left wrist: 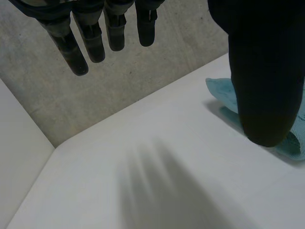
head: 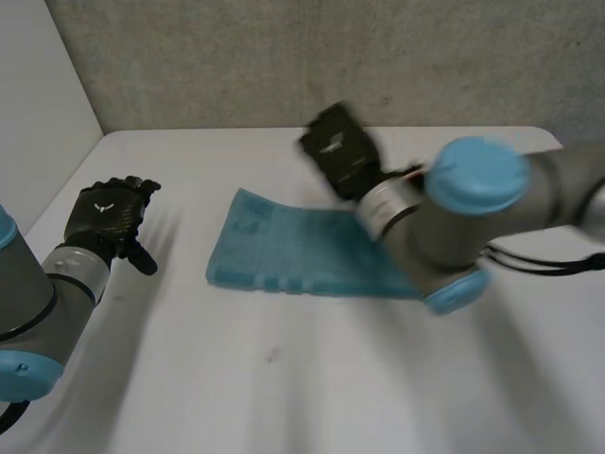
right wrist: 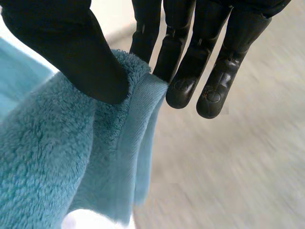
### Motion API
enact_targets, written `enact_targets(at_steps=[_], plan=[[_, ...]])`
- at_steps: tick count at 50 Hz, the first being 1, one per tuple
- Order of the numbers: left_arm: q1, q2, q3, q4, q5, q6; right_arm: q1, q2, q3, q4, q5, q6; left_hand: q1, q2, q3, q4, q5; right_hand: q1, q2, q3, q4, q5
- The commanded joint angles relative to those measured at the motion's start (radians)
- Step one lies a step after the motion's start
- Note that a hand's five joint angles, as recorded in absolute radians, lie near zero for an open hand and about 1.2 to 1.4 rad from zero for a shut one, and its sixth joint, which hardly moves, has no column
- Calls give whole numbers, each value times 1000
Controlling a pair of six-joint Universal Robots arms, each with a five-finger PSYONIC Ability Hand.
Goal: Fold the laundry
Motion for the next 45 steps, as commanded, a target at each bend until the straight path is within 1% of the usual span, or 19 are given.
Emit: enact_targets(at_steps=[1, 5, 7, 8, 9, 10, 11, 12, 15, 16, 18, 19, 20, 21, 24, 27, 34, 40, 45], plan=[[4, 0, 0, -2, 0, 0, 185, 207, -66, 0, -99, 2, -24, -33, -44, -33, -48, 437, 214, 206, 203, 247], [5, 0, -1, -2, 0, 0, 213, 255, -66, 0, -104, -2, -24, -33, -44, -33, -48, 397, 174, 167, 164, 207], [5, 0, -1, -2, 0, 0, 211, 258, -64, -2, -92, -1, -24, -33, -44, -33, -48, -1, -223, -231, -234, -191], [4, 0, -1, -2, 0, 0, 210, 247, -64, -4, -80, 2, -24, -33, -44, -33, -48, -340, -563, -570, -573, -530], [4, 0, -1, -2, 0, -1, 210, 247, -64, -4, -80, 2, -24, -33, -44, -33, -48, -343, -566, -574, -577, -533], [2, 0, -1, -2, 0, -1, 207, 242, -66, -4, -73, 4, -24, -33, -44, -33, -48, -486, -709, -716, -719, -676], [1, 0, -3, -2, 2, -1, 197, 230, -66, -4, -55, 16, -24, -33, -44, -33, -48, -711, -934, -941, -944, -901], [1, 0, -5, -2, 2, 0, 193, 197, -64, -2, -20, 47, -24, -33, -44, -33, -48, -785, -1008, -1016, -1018, -975], [-4, 0, -9, -2, 5, 0, 182, 128, -52, 6, 43, 143, -24, -33, -44, -33, -48, -785, -1008, -1016, -1018, -975], [-6, 0, -9, -2, 6, 0, 150, 80, -38, 9, 81, 233, -24, -33, -44, -33, -48, -785, -1008, -1016, -1018, -975], [-9, 0, -9, -3, 6, 0, 129, 56, -29, 13, 97, 280, -24, -33, -44, -33, -48, -785, -1008, -1016, -1018, -975], [-10, 0, -9, -3, 8, 0, 87, 16, -3, 27, 117, 376, -24, -33, -44, -33, -48, -785, -1008, -1016, -1018, -975], [-12, 0, -11, -3, 8, 0, 49, -27, 29, 51, 124, 462, -24, -33, -44, -33, -48, -785, -1008, -1016, -1018, -975], [-18, 0, -9, -3, 8, 0, 32, -47, 46, 68, 123, 500, -24, -33, -44, -33, -48, -785, -1008, -1016, -1018, -975], [-38, 0, -5, -3, 8, 0, -16, -96, 91, 128, 115, 593, -24, -33, -44, -33, -48, -785, -1008, -1016, -1018, -975], [-76, 0, 6, -6, 11, 0, -106, -150, 161, 232, 114, 672, -24, -33, -44, -33, -48, -785, -1008, -1016, -1018, -975], [-163, -17, 71, -11, 40, 2, -238, -221, 307, 329, 103, 699, -17, -26, -37, -27, -41, -785, -1008, -1016, -1018, -975], [-225, -63, 158, -21, 41, -4, -330, -242, 449, 291, 71, 699, -14, -23, -34, -24, -39, -737, -960, -967, -970, -927], [-242, -88, 215, -63, 40, -12, -366, -238, 522, 233, 28, 699, -14, -23, -34, -24, -39, -619, -842, -850, -853, -809]])
